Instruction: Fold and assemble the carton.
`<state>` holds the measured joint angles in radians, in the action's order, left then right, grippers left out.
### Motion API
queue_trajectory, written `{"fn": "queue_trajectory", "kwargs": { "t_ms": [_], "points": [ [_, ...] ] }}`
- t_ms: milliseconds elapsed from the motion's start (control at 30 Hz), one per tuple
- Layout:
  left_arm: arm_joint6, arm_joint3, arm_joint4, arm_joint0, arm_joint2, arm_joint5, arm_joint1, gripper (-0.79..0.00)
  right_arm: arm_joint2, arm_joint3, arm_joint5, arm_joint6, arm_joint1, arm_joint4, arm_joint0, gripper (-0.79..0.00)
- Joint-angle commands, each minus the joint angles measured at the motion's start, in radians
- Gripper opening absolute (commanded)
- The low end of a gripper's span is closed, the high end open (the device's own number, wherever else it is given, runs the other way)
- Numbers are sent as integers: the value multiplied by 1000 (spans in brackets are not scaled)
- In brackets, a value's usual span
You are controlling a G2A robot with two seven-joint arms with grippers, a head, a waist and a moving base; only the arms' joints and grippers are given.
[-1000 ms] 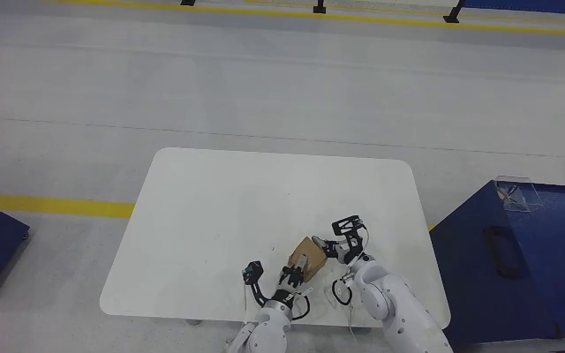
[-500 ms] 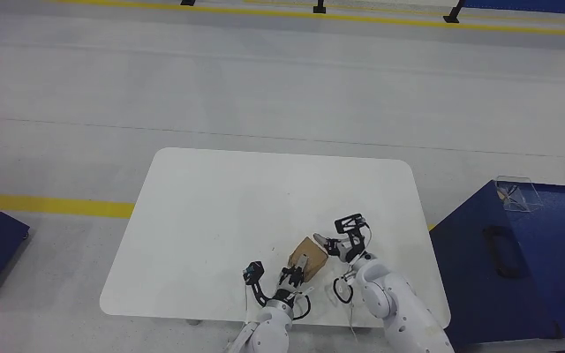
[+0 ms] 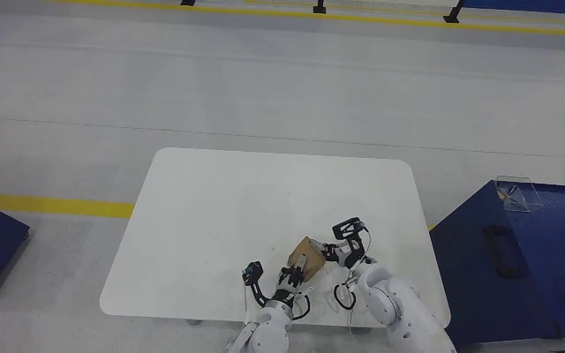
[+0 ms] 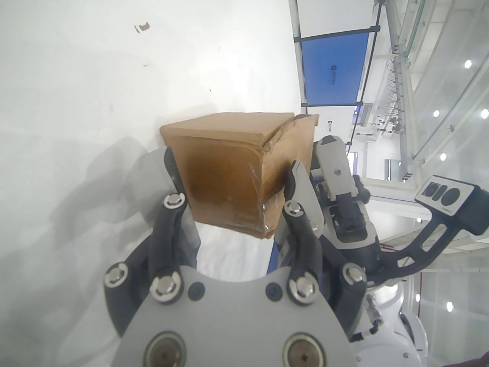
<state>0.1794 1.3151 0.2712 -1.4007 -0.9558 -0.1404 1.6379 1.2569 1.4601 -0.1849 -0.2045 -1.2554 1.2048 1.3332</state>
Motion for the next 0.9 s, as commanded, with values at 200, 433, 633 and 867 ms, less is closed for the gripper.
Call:
{"fn": "queue_trajectory", "kwargs": {
  "t_ms": [200,433,633,867],
  "points": [
    [6,7,1,-2,-5,11,0,-286,-29,-47,39,-35,-10,-8,-41,0],
    [92,82,138,-57,-2,183,-14,0,2,-33,37,-16,-8,-46,-43,0],
    [209,91,322,-79,5,279,-26,0,47,-19,81,-44,-5,-78,-46,0],
    [216,80,550,-53,-22,253,-46,0,-14,-101,104,-139,-15,-39,-121,0]
  ]
}}
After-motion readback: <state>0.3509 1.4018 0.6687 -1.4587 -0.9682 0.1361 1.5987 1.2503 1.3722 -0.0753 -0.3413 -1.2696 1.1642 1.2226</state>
